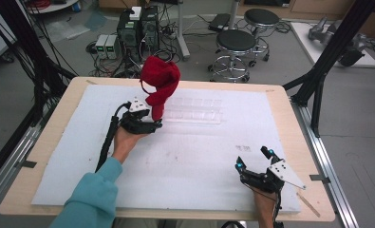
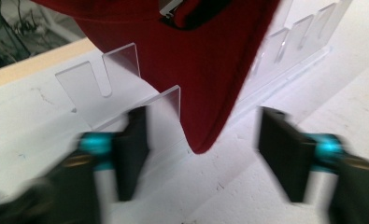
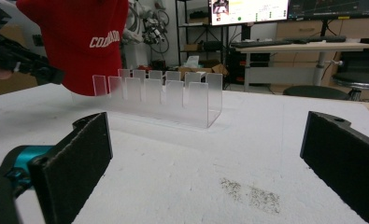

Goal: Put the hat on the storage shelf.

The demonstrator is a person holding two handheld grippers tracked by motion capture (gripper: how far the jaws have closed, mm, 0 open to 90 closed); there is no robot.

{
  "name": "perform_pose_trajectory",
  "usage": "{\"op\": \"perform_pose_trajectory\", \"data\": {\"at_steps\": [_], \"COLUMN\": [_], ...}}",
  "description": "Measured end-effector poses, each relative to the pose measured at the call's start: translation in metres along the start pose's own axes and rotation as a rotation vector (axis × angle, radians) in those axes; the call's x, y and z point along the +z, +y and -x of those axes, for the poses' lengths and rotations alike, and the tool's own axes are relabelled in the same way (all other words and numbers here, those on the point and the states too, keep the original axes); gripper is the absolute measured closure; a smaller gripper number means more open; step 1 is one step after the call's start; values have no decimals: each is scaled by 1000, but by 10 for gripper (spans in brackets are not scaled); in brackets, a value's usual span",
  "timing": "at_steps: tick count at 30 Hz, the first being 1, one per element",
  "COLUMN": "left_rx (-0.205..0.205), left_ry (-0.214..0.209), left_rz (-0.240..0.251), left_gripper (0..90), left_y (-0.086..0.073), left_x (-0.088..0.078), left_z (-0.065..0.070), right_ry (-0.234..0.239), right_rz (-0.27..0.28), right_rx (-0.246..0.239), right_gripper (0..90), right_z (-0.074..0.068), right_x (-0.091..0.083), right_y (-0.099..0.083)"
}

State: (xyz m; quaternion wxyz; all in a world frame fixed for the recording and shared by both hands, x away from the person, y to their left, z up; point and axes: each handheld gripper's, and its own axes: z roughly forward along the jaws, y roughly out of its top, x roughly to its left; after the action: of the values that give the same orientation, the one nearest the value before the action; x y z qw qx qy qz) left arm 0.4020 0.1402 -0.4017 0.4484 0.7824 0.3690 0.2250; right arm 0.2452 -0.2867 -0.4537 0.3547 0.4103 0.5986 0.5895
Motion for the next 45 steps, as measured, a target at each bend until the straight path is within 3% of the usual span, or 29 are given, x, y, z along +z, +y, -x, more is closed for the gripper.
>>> {"op": "perform_pose_trajectory", "data": {"at_steps": [1, 3, 6, 7, 11, 15, 16, 18, 24, 31, 34, 45], "left_rx": [-6, 8, 17, 20, 24, 18, 18, 15, 23, 21, 33, 8], "left_ry": [-6, -23, -34, -61, -94, -89, -89, -110, -101, -98, -93, -76], "left_rz": [-10, 17, 33, 48, 67, 98, 98, 113, 226, 338, 355, 387], "left_gripper": [217, 165, 151, 147, 136, 136, 136, 135, 135, 136, 137, 143], "left_y": [-2, -9, -16, -25, -47, -68, -68, -84, -116, -136, -137, -140], "left_x": [-2, -10, -18, -29, -53, -79, -79, -97, -126, -140, -141, -143], "left_z": [-1, -3, -6, -10, -20, -32, -32, -41, -50, -50, -49, -50], "right_ry": [-2, -2, 0, 0, -1, -7, -8, -9, -13, -22, -29, -37], "right_rz": [-2, -4, -6, -7, -15, -15, -15, -18, -18, -21, -20, -24], "right_rx": [10, 19, 10, 6, -5, -18, -22, -15, -23, -26, -32, -26], "right_gripper": [10, 10, 10, 10, 10, 10, 10, 10, 10, 10, 10, 10], "right_z": [0, 0, 0, 0, -1, -3, -3, -4, -4, -4, -5, -5], "right_x": [0, 0, 0, 0, 1, 1, 1, 1, 1, 2, 2, 2], "right_y": [0, 0, 0, 0, 0, 0, 0, 0, 0, 0, 0, 0]}}
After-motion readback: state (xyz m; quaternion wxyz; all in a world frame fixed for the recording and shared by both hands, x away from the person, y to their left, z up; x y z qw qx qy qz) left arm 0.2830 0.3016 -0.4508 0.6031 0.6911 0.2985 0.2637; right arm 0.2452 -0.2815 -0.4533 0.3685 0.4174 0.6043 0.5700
